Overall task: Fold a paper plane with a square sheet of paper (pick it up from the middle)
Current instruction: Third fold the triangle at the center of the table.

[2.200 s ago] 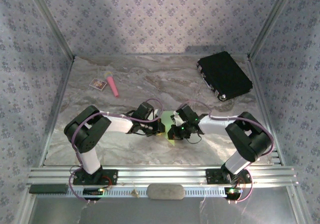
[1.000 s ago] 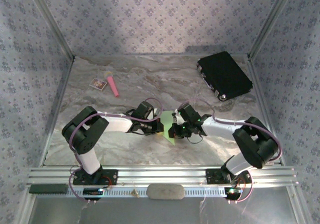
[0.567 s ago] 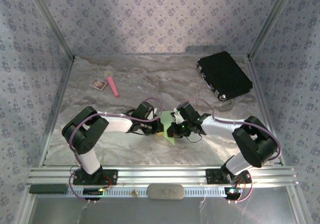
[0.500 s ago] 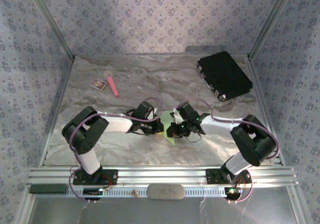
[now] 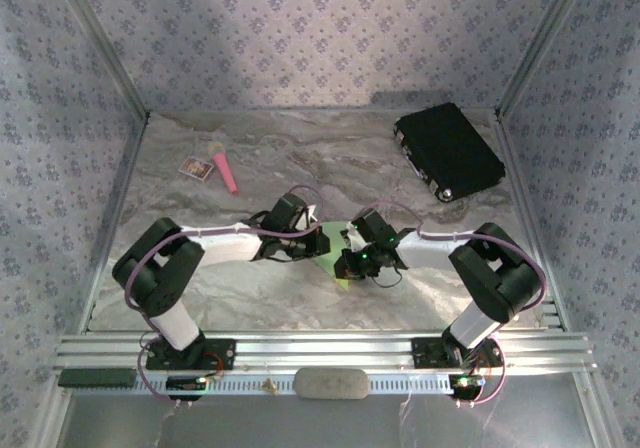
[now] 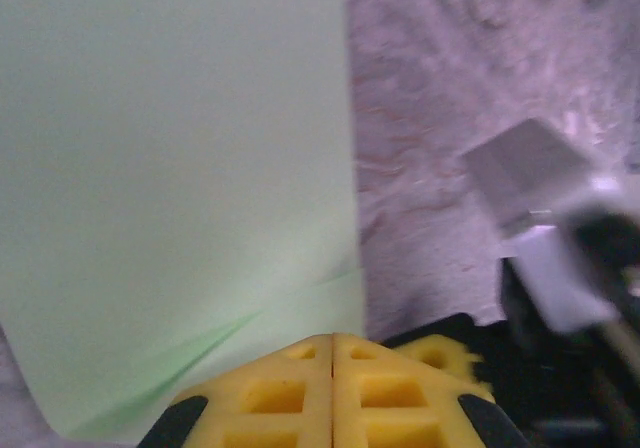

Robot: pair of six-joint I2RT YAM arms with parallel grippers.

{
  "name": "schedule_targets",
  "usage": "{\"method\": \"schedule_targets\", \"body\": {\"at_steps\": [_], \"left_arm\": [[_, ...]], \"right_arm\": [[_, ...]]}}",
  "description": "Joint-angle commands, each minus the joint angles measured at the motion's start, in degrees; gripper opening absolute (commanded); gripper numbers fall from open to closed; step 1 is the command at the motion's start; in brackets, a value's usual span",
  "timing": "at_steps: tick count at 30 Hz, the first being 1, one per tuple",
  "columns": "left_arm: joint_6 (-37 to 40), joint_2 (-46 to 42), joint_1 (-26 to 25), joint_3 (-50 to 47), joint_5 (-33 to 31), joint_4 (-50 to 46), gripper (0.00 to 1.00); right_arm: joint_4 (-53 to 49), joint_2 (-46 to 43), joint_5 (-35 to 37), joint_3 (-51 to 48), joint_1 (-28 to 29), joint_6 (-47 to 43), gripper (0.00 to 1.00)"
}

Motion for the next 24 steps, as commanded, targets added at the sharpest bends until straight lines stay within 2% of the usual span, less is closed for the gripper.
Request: {"method": "schedule_targets", "body": {"at_steps": [1,11,16,24], "left_arm": [[0.01,-2.51,-1.09,0.07,-1.24,-1.75,0.07],[-0.88,2.98,-2.26,-3.28,-1.48,2.55,0.04],[0.85,4.45,0.09,-3.54,-2.87,1.78,0.04],[3.9,4.93,5.05,-4.64,-1.39,2.43,0.04]], "right_arm": [[-3.02,2.1,3.13,-1.7,0.46,0.36,0.0],[-2.66,1.57,3.07,-1.97,0.44,0.41,0.0],[-2.93,1.75,3.61,-2.4,0.2,0.38,0.0],[-2.59,2.25,3.63,-2.93,0.04,0.35,0.0]]}}
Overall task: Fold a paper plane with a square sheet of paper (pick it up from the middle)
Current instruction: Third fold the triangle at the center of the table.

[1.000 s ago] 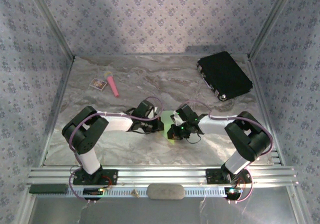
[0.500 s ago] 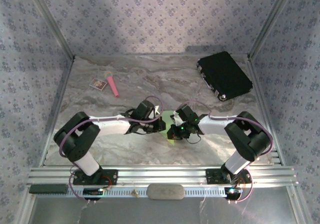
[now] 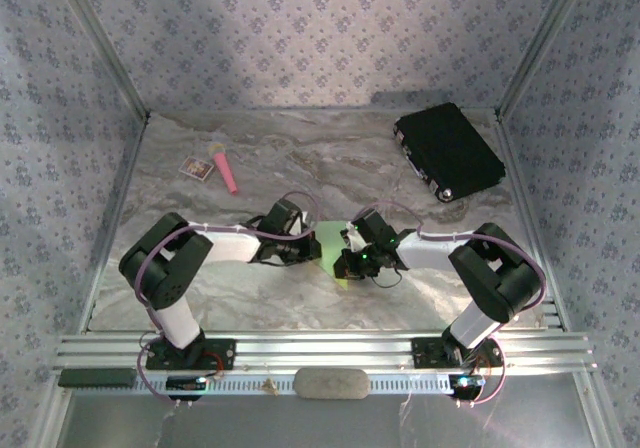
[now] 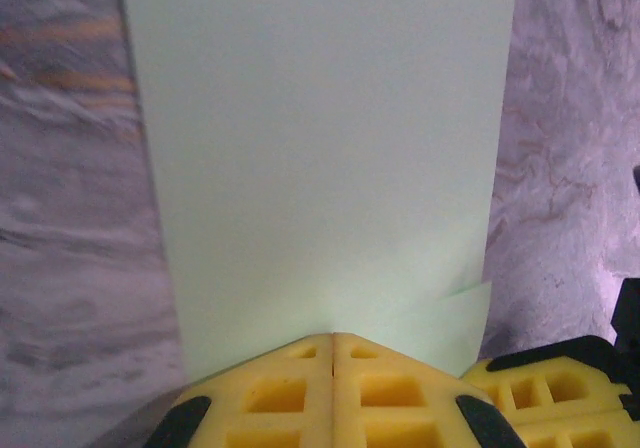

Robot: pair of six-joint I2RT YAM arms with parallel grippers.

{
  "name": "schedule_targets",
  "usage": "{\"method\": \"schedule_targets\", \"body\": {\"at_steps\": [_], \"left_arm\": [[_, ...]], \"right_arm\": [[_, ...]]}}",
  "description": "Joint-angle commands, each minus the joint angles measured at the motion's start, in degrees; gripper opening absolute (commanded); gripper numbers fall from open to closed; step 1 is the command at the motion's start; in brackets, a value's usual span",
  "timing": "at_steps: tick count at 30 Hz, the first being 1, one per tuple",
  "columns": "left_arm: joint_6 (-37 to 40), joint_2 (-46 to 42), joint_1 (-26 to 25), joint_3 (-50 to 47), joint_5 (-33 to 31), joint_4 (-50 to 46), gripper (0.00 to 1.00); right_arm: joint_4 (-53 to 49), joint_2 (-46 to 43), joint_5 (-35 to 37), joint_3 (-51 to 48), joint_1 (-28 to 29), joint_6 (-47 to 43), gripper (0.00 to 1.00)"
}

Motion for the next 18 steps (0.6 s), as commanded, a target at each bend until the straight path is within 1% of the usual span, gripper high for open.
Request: {"method": "schedule_targets", "body": {"at_steps": [1,7,14,18], "left_arm": [[2.91,0.97,2.18,-1.34,-0.39,0.25,0.04],[4.26,0.39,4.87,-1.94,0.5,0.48,0.04],[4.3,-4.32,5.01,-1.04,0.29,-1.51,0.04],[3.95,-7.41,4.23,-0.34,0.09,-2.69,0.05]], "right_arm": [[-4.08,2.15,3.61,-2.32,0.11,0.4,0.0],[-4.01,2.02,3.43,-2.54,-0.08,0.33,0.0],[-4.25,0.75,3.37,-2.52,-0.3,-0.28,0.0],[-4.48,0.51,3.23,-2.17,-0.36,-0.5,0.0]]}}
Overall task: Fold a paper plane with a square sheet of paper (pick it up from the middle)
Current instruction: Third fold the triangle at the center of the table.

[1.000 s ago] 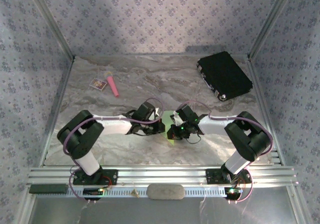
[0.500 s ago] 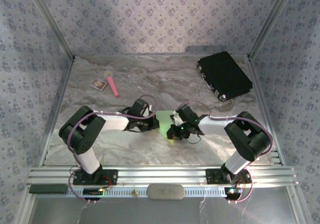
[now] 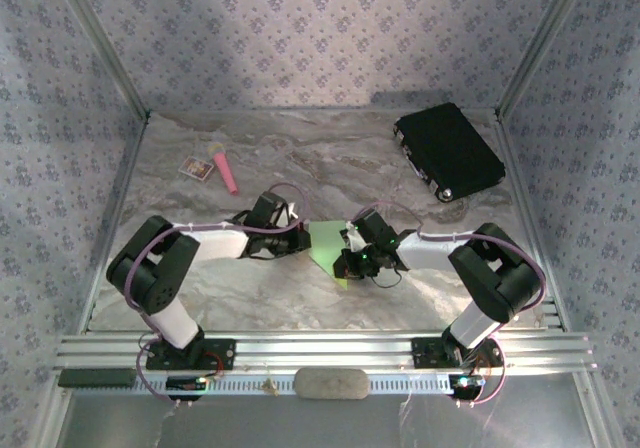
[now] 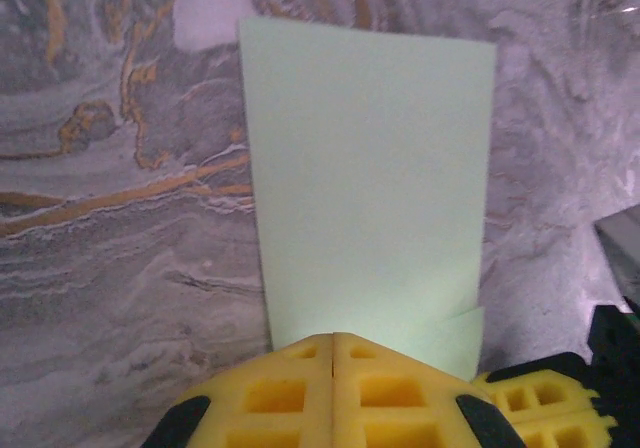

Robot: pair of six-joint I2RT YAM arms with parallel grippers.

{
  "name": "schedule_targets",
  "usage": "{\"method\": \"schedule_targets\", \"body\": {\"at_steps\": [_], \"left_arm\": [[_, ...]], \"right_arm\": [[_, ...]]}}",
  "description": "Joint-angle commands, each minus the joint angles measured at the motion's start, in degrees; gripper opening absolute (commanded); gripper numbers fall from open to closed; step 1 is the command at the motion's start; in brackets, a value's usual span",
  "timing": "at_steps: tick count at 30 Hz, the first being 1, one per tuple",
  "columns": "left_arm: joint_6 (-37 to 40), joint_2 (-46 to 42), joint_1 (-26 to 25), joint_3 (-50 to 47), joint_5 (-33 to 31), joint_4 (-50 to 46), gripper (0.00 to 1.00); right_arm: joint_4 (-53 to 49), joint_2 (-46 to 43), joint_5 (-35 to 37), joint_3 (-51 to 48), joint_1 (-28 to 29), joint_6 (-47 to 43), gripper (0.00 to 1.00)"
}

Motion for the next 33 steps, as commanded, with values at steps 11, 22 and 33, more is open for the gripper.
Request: {"method": "schedule_targets", "body": {"at_steps": [11,22,33], "left_arm": [[0.59,1.96,-6.69,4.05,1.01,0.25,0.06],[-0.08,9.01,-6.69,4.24,0.92,0.61,0.03],[-0.27,9.06,-6.11,2.42,-0.51,0.31,0.0]], "right_arm": [[-5.88,0.62,3.2,-1.37,-0.48,-0.65,0.0],[-6.32,0.13,2.4,-0.1,-0.52,-1.03,0.0],[-6.28,-1.27,0.11,5.79,0.0,-1.49,0.0]]}}
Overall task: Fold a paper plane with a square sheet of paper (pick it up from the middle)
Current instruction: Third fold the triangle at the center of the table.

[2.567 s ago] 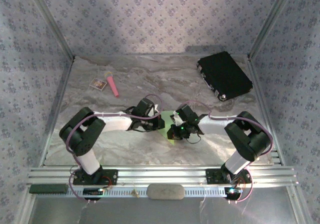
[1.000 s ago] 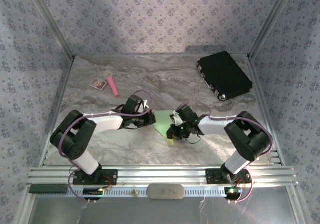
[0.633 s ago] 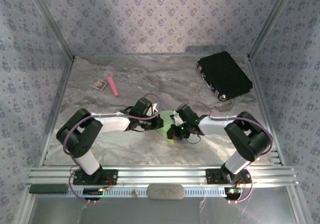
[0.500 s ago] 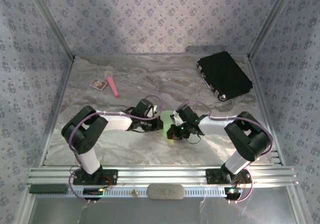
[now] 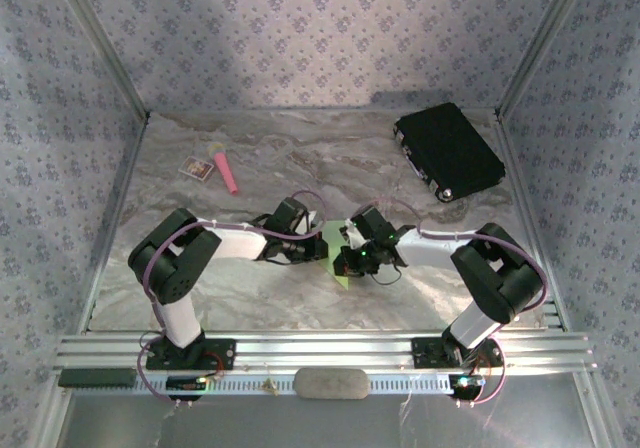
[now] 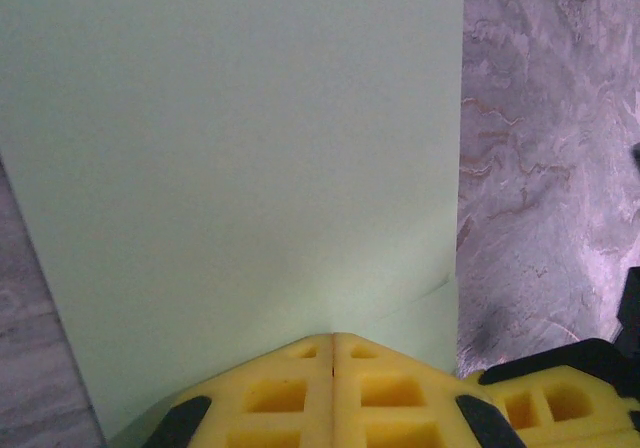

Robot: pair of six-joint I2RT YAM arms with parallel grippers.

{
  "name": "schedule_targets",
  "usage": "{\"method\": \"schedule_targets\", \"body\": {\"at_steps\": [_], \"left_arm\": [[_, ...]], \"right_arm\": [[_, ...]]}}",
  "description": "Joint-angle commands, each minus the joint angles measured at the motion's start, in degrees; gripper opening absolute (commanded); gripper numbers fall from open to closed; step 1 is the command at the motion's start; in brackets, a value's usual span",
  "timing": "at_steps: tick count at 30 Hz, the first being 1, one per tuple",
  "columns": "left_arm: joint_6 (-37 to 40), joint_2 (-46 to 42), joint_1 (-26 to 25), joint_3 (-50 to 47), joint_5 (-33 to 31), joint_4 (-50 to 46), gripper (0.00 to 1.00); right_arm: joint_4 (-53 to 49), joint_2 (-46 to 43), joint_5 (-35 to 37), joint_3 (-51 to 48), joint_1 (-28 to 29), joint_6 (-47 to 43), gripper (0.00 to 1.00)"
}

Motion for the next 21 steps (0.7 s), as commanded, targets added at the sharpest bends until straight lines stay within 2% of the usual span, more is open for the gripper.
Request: {"method": "schedule_targets", "body": {"at_steps": [1,13,21], "left_arm": [[-0.03,1.5,0.53,-1.42,-2.11,-2.04,0.0],[-0.2,1.78,0.62,-1.51,-2.07,-1.52,0.0],[-0.3,2.15,0.93,-1.51,-1.99,-1.48,0.0]], "right_arm": [[-1.82,-0.45,-0.32,3.19,0.3,-1.21,0.0],[-1.96,6.46,0.24,4.66,1.45,-1.53,0.01],[-0.46,3.89,0.84,-1.33,1.41,-0.78,0.01]]}}
